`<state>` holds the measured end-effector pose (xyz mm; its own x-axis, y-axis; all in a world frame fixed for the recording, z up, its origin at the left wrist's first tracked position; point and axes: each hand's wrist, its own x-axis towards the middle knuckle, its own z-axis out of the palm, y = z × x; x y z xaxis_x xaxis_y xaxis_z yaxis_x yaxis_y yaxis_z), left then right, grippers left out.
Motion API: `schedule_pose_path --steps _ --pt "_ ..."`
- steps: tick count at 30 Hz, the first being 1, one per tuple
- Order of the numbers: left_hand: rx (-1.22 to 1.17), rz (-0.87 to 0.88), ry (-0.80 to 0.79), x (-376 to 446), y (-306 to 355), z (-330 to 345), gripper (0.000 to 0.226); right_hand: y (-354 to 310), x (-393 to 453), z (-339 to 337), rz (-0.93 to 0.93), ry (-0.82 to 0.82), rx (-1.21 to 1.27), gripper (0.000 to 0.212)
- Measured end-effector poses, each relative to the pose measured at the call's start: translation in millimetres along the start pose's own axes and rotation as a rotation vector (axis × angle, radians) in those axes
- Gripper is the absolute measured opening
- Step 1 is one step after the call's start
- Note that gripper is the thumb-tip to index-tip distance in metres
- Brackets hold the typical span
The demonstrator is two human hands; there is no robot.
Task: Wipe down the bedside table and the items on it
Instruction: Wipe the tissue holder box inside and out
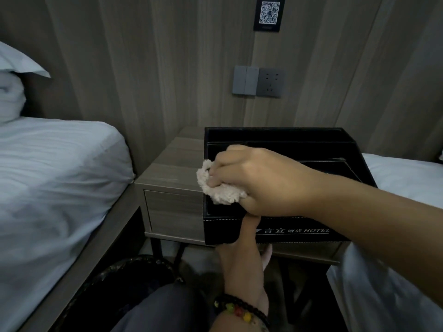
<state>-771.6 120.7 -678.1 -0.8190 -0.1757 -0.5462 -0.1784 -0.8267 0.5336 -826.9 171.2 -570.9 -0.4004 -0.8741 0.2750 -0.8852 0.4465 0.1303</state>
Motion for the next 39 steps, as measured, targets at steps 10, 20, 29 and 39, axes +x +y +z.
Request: schedule_pose_path --steps 10,20,29,39 --pt "0.004 0.018 -0.056 0.1 -2.9 -2.6 0.056 30.1 -29.1 -11.6 -0.012 0.084 0.023 0.050" --pt "-0.009 0.023 -0.100 -1.7 4.1 -2.9 0.055 45.1 -0.1 8.4 0.130 0.362 0.066 0.044" --pt "-0.009 0.091 -0.186 -6.9 1.6 -8.7 0.084 29.1 -27.1 11.6 0.178 0.334 0.286 0.044" --pt "0.008 0.160 -0.180 0.9 -7.2 -10.4 0.094 19.0 -43.4 1.9 0.160 0.211 0.376 0.051"
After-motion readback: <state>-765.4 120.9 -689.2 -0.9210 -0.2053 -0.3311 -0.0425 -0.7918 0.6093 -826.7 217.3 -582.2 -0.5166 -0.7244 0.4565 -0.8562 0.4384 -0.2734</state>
